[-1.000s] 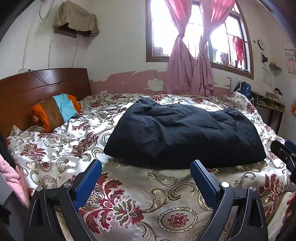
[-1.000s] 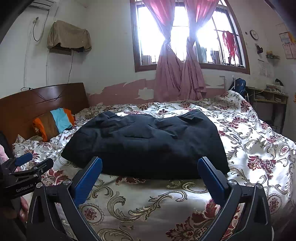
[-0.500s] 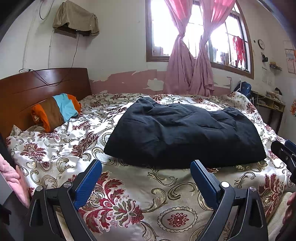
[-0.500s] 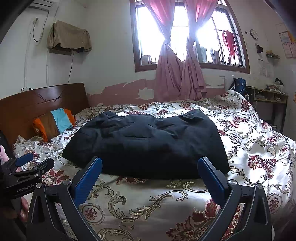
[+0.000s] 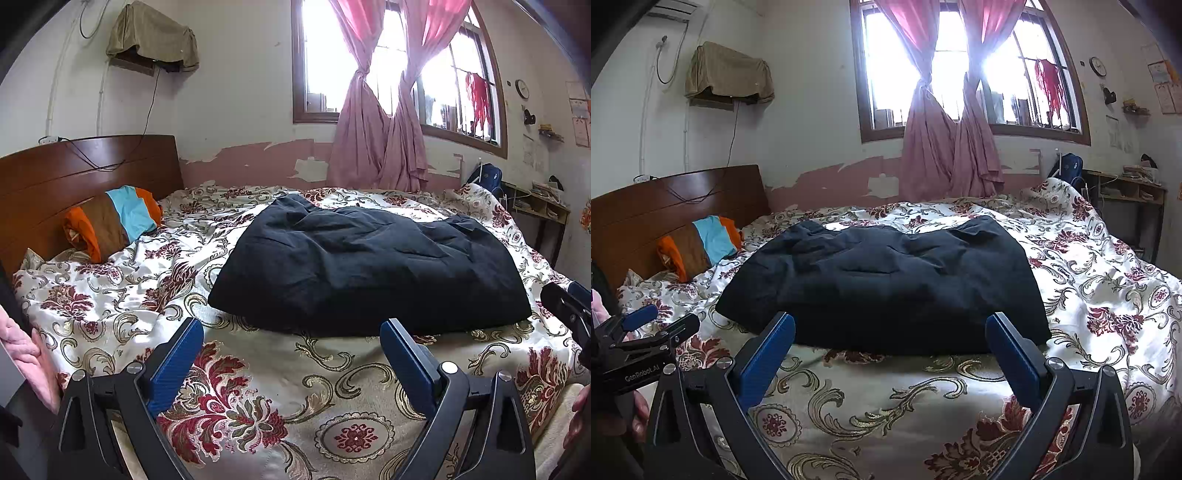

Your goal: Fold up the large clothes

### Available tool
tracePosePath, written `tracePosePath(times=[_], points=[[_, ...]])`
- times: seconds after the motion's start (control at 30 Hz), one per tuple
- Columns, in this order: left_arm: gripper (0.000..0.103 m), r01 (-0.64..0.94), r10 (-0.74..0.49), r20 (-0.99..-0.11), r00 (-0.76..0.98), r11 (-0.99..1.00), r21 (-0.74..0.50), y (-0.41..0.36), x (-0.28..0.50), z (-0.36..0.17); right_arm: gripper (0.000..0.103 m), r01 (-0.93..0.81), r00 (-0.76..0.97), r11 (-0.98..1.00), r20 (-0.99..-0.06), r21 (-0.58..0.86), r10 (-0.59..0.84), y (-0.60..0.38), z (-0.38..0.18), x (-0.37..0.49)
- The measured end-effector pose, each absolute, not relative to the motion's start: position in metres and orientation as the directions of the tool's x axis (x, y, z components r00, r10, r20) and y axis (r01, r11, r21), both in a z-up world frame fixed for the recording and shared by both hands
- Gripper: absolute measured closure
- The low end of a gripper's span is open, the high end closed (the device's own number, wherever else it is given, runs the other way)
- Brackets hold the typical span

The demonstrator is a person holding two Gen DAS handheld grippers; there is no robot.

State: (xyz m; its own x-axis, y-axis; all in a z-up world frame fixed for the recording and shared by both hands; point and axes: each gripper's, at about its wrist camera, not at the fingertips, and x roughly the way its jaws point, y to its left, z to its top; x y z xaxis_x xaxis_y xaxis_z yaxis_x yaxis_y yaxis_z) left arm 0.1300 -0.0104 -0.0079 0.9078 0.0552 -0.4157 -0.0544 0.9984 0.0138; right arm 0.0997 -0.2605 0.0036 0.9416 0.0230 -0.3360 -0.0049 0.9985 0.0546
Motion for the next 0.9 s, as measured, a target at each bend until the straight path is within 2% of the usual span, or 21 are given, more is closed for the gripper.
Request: tracePosePath(times=[0.9], points=[[0.006, -0.053, 0.053, -0.415, 0.908, 0.999, 0.011, -0.0095, 0.129, -0.0073, 0.002, -0.01, 0.94, 0.998, -0.34, 0.059, 0.03, -0.2557, 0.0021, 0.0997]])
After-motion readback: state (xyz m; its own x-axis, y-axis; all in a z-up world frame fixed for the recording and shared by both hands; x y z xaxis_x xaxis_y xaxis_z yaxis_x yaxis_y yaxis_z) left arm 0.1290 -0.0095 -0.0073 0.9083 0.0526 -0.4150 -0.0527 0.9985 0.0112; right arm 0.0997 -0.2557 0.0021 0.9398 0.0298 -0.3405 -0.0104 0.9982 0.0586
